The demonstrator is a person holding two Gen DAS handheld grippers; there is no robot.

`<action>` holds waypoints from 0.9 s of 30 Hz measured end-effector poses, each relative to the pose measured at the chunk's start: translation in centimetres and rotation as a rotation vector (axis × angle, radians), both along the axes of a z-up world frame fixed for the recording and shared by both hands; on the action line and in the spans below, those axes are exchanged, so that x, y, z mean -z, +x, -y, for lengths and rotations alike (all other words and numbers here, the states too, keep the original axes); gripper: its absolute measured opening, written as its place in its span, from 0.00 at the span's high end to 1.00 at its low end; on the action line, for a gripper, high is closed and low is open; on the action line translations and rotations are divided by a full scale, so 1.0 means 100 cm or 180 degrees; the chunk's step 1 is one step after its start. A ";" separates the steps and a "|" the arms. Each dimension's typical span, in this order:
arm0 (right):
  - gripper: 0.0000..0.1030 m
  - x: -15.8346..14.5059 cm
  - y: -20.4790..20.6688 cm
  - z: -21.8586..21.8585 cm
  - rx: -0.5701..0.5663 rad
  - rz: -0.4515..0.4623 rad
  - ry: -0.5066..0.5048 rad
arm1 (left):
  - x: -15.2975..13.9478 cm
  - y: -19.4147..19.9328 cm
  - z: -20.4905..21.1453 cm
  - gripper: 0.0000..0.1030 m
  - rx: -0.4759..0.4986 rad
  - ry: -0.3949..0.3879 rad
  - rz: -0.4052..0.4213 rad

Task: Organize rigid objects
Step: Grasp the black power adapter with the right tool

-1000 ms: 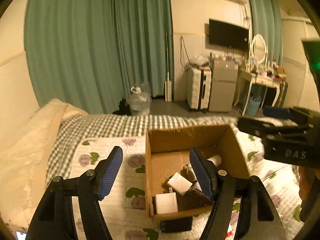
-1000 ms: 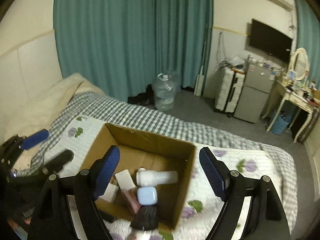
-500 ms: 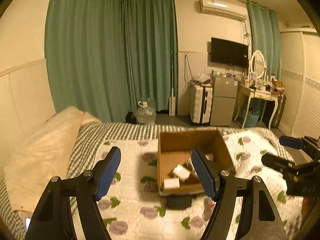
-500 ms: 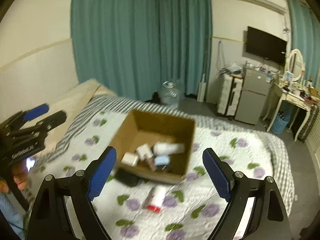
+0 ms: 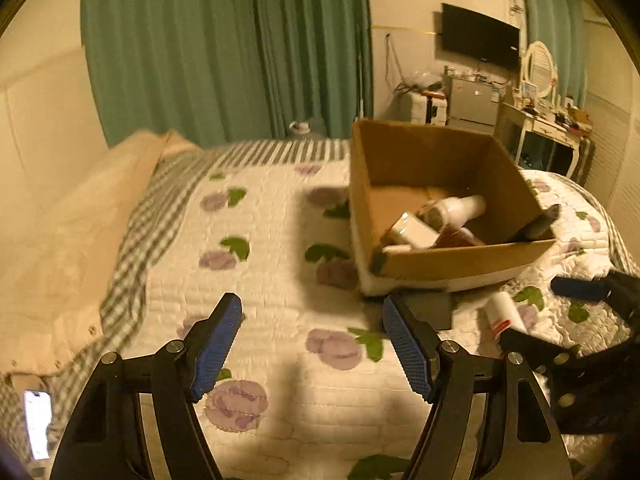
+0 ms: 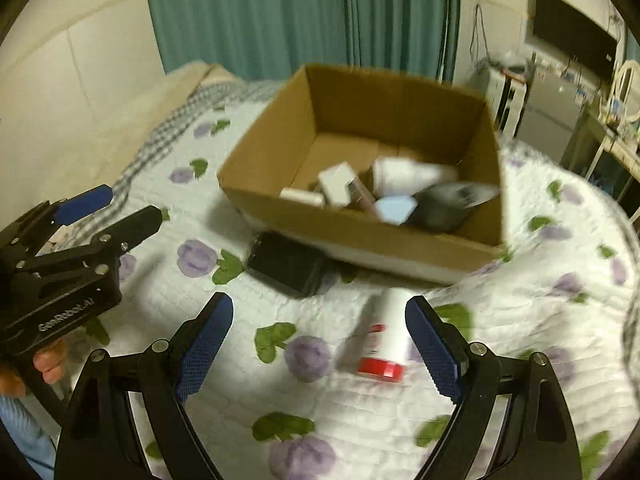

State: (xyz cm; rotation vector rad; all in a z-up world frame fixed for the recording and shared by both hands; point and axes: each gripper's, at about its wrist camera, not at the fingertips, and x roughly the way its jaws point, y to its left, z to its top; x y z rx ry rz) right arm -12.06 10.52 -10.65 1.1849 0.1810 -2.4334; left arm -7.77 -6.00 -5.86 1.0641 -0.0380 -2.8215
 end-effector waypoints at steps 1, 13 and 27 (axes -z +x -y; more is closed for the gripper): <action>0.14 0.005 -0.004 0.004 0.0017 0.0041 -0.0009 | 0.005 -0.004 0.005 0.26 -0.0056 0.0012 0.0037; 0.14 0.062 -0.050 0.046 0.0316 0.0298 0.0052 | 0.040 -0.022 0.045 0.26 -0.0398 0.0267 0.0398; 0.30 0.062 -0.049 0.024 0.0348 0.0356 -0.0156 | 0.043 -0.019 0.037 0.26 -0.0408 0.0097 0.0394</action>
